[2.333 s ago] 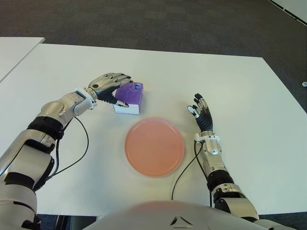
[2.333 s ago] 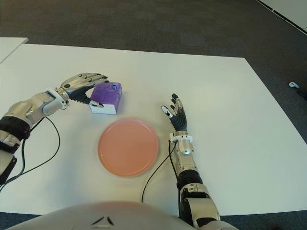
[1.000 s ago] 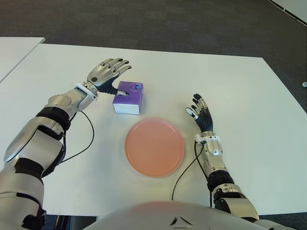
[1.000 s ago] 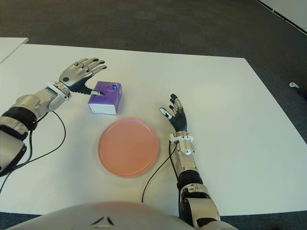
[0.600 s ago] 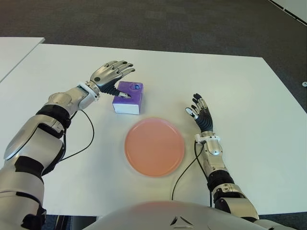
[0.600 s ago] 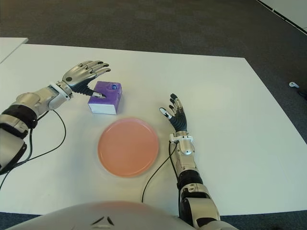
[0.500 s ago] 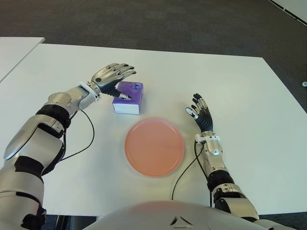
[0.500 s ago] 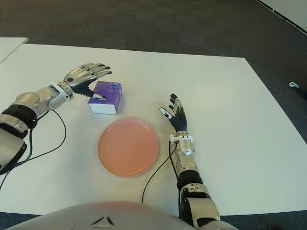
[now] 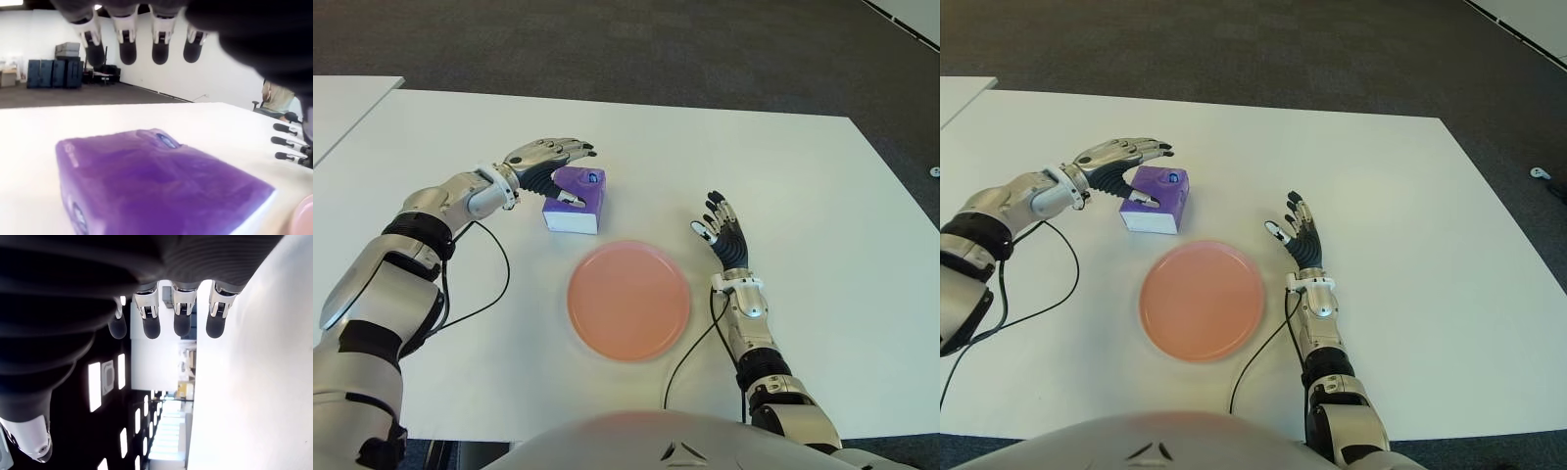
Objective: Put the tissue paper into the plate.
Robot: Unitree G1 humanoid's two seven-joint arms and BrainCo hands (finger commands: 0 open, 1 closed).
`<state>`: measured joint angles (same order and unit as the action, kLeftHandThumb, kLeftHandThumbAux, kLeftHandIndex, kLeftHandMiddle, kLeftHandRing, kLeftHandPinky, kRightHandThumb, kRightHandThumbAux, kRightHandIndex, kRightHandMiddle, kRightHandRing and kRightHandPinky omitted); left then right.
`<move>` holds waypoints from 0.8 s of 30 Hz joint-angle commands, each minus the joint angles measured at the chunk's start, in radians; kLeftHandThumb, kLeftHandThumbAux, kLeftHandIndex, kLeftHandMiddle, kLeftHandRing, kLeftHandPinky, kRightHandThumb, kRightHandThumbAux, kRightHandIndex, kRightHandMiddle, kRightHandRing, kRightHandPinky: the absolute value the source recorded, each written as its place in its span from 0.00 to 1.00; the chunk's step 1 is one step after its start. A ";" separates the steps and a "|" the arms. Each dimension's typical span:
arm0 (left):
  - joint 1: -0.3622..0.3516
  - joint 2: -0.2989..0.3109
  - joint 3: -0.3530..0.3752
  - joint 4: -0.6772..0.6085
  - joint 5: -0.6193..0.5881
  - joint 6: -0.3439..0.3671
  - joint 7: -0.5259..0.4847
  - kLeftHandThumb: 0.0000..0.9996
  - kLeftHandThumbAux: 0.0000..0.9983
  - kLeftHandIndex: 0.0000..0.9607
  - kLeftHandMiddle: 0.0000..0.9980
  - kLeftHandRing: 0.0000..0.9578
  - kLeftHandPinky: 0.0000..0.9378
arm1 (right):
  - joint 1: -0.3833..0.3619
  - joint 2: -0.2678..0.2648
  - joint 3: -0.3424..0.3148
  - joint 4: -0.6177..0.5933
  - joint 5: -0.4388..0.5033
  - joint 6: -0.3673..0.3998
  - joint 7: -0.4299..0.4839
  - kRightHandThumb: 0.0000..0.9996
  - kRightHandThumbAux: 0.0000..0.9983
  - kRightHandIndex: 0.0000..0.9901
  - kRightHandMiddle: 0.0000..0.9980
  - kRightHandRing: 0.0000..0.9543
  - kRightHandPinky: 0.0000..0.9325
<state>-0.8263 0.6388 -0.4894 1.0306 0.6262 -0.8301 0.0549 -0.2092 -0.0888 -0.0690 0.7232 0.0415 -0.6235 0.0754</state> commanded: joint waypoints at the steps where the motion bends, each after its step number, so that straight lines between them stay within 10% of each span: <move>1: 0.039 -0.012 0.032 -0.010 -0.074 0.005 -0.134 0.11 0.37 0.00 0.00 0.00 0.00 | 0.101 -0.002 0.004 0.089 -0.021 0.037 -0.001 0.00 0.62 0.00 0.00 0.00 0.00; 13: 0.072 -0.029 0.089 -0.066 -0.160 0.067 -0.303 0.13 0.39 0.00 0.00 0.00 0.00 | 0.101 0.000 0.008 0.090 -0.024 0.038 -0.011 0.00 0.61 0.00 0.00 0.00 0.00; 24: 0.061 -0.060 0.025 -0.013 -0.009 0.147 -0.148 0.12 0.36 0.00 0.00 0.00 0.00 | 0.103 0.004 0.004 0.091 -0.013 0.042 -0.003 0.00 0.63 0.00 0.00 0.00 0.00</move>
<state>-0.7716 0.6043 -0.4228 0.9692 0.5395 -0.7149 -0.1753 -0.2091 -0.0917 -0.0646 0.7235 0.0397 -0.6202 0.0702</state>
